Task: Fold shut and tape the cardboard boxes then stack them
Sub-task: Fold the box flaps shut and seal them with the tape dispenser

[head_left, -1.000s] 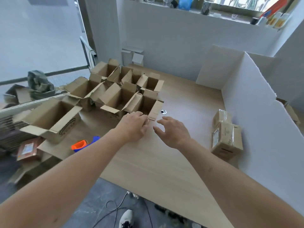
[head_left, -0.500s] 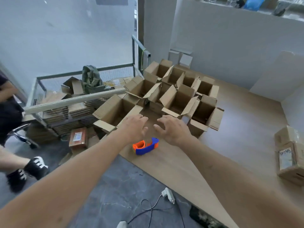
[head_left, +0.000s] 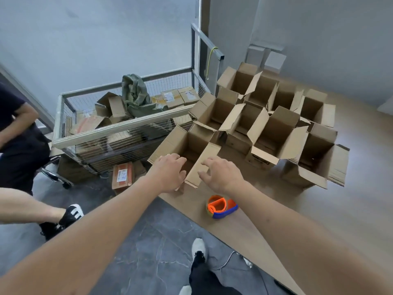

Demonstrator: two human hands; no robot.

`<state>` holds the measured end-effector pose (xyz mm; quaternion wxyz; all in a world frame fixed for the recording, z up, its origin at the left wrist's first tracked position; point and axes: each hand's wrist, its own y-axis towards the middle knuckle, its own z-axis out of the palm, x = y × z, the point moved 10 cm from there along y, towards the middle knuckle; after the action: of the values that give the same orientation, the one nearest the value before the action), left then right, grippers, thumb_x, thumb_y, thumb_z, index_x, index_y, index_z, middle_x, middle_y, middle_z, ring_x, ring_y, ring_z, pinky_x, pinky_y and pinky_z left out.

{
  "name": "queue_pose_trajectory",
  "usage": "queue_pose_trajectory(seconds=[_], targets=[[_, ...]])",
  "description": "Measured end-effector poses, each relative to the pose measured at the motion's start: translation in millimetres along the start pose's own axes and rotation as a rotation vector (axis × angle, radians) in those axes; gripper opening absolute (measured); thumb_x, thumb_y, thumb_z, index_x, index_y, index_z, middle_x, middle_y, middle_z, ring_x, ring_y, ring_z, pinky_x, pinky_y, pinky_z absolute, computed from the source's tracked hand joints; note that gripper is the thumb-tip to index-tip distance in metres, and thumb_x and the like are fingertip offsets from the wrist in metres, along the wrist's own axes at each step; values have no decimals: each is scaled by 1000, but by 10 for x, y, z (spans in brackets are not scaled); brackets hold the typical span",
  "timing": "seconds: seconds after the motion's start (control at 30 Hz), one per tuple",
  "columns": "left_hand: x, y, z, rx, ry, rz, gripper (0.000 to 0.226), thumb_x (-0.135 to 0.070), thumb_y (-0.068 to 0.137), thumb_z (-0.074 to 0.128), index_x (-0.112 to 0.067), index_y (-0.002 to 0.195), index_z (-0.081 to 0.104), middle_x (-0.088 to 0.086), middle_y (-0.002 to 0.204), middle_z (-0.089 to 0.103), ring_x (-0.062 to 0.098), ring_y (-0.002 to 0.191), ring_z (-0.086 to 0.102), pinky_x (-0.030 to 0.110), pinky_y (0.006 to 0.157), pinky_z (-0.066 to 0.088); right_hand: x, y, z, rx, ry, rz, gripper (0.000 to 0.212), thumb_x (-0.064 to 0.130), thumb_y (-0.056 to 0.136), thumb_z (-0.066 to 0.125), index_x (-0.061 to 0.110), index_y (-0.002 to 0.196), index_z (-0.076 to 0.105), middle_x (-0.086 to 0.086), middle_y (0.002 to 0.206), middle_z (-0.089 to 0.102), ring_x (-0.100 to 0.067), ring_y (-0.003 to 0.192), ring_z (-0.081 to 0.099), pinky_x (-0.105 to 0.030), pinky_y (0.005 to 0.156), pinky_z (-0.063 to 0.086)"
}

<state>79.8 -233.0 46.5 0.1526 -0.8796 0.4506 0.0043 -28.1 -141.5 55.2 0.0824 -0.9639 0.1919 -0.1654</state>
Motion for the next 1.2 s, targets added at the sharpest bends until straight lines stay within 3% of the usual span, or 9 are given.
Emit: queue_pose_trajectory(seconds=[0.33, 0.5, 0.6, 0.77, 0.87, 0.97, 1.03, 1.13, 1.2], targets=[[450, 880, 242, 68, -8, -35, 49, -36, 104, 48, -20, 150, 46, 7, 151, 47, 28, 139, 42, 44, 116, 36, -251, 933, 533, 137, 100, 88, 45, 47, 99, 46, 27, 138, 59, -4, 133, 55, -30, 120, 57, -41, 98, 49], [666, 1149, 358, 124, 14, -70, 56, -28, 101, 56, -27, 154, 39, 13, 168, 11, 40, 155, 8, 51, 124, 25, -259, 1085, 621, 143, 98, 124, 40, 48, 97, 54, 27, 131, 60, -3, 130, 44, -27, 122, 49, -43, 94, 52], [794, 1239, 431, 147, 6, -64, 71, -21, 98, 62, -34, 158, 29, 10, 168, 3, 39, 153, 16, 49, 119, 35, -268, 1134, 633, 120, 101, 170, 38, 48, 93, 61, 26, 124, 61, -1, 123, 40, -25, 120, 46, -44, 89, 54], [906, 1254, 569, 210, -41, -28, 88, -18, 94, 65, -37, 162, 12, 10, 166, 9, 35, 136, 41, 44, 99, 50, -222, 1065, 744, 83, 123, 275, 35, 40, 89, 71, 26, 119, 59, -1, 134, 32, -25, 124, 43, -43, 86, 56], [956, 1205, 623, 231, -45, -18, 92, -27, 91, 69, -32, 161, 11, 15, 158, 19, 32, 113, 56, 35, 81, 51, -125, 1014, 821, 53, 171, 321, 37, 21, 90, 68, 31, 123, 57, 0, 145, 24, -28, 121, 51, -42, 86, 55], [1000, 1108, 654, 250, -61, -26, 72, -42, 90, 70, -24, 148, 31, 18, 143, 30, 20, 75, 51, 31, 67, 42, -27, 992, 872, 53, 231, 317, 58, -1, 84, 64, 34, 130, 56, 4, 155, 21, -30, 124, 53, -43, 90, 56], [1017, 1057, 632, 251, -80, -34, 48, -51, 94, 62, -23, 129, 45, 15, 131, 40, 13, 62, 38, 31, 64, 38, 33, 972, 878, 56, 273, 301, 66, -7, 83, 60, 34, 135, 56, 2, 161, 21, -31, 138, 42, -46, 102, 51], [997, 1025, 582, 260, -34, 22, 39, -52, 98, 52, -18, 119, 50, 16, 120, 49, 20, 67, 46, 33, 67, 42, 71, 857, 825, -3, 173, 364, 62, 4, 89, 57, 32, 144, 51, -7, 165, 21, -31, 153, 18, -48, 123, 27], [967, 1022, 518, 227, 10, 71, 32, -45, 100, 49, -15, 112, 53, 12, 114, 58, 27, 84, 59, 35, 71, 45, 76, 719, 735, -94, 57, 461, 59, 15, 91, 62, 29, 147, 48, -10, 164, 23, -35, 154, 13, -49, 126, 17]])
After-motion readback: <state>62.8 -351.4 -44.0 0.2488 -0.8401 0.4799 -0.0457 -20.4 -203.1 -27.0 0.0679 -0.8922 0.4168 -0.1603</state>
